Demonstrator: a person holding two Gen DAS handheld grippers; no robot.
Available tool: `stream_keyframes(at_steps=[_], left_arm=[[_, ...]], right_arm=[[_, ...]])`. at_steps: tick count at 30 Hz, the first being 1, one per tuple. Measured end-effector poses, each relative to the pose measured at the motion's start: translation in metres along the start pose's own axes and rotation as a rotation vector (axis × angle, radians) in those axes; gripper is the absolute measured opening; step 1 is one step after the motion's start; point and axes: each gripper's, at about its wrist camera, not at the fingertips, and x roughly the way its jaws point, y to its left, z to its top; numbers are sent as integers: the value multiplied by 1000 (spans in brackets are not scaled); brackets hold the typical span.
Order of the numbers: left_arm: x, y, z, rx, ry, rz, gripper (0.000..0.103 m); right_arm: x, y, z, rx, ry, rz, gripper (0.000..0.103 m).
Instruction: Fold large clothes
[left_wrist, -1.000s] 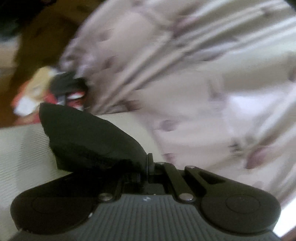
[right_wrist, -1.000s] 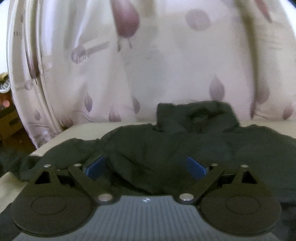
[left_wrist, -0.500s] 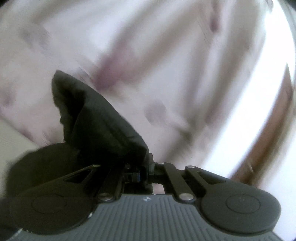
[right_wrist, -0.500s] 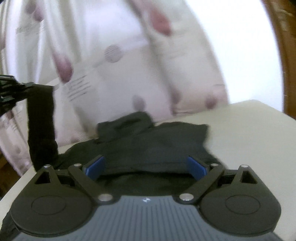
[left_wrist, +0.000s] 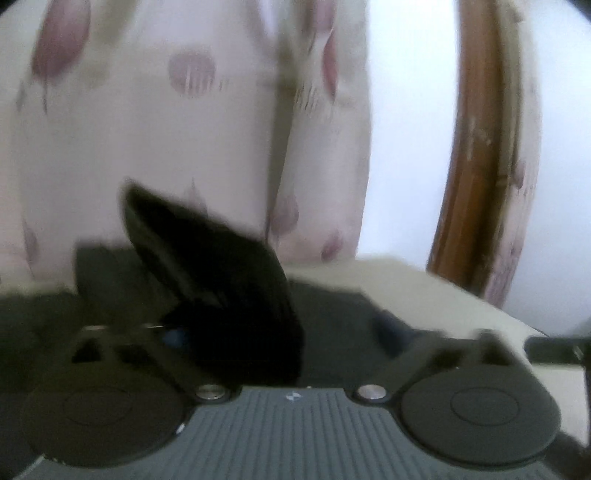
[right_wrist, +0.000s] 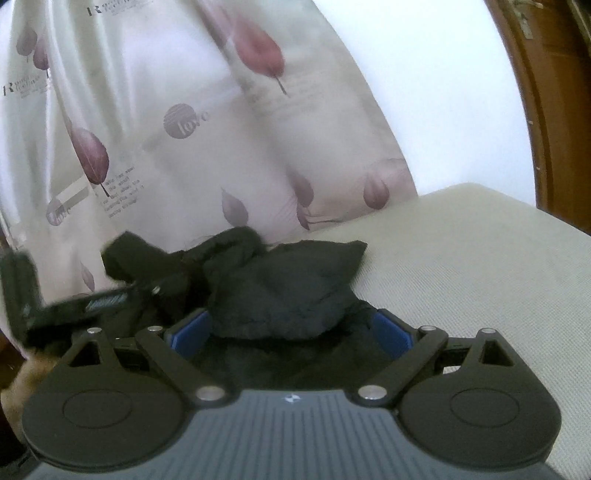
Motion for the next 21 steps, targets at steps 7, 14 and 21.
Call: stream_keyframes(at_steps=[7, 14, 21], left_arm=[[-63, 31, -14, -50, -50, 20, 103], [-99, 123, -33, -289, 19, 168, 103], [-114, 185, -53, -464, 16, 251, 103]], right_arm=[[12, 26, 17, 26, -5, 106, 96], [50, 108, 41, -185, 19, 201, 102], [128, 165, 22, -433, 124, 145, 98]])
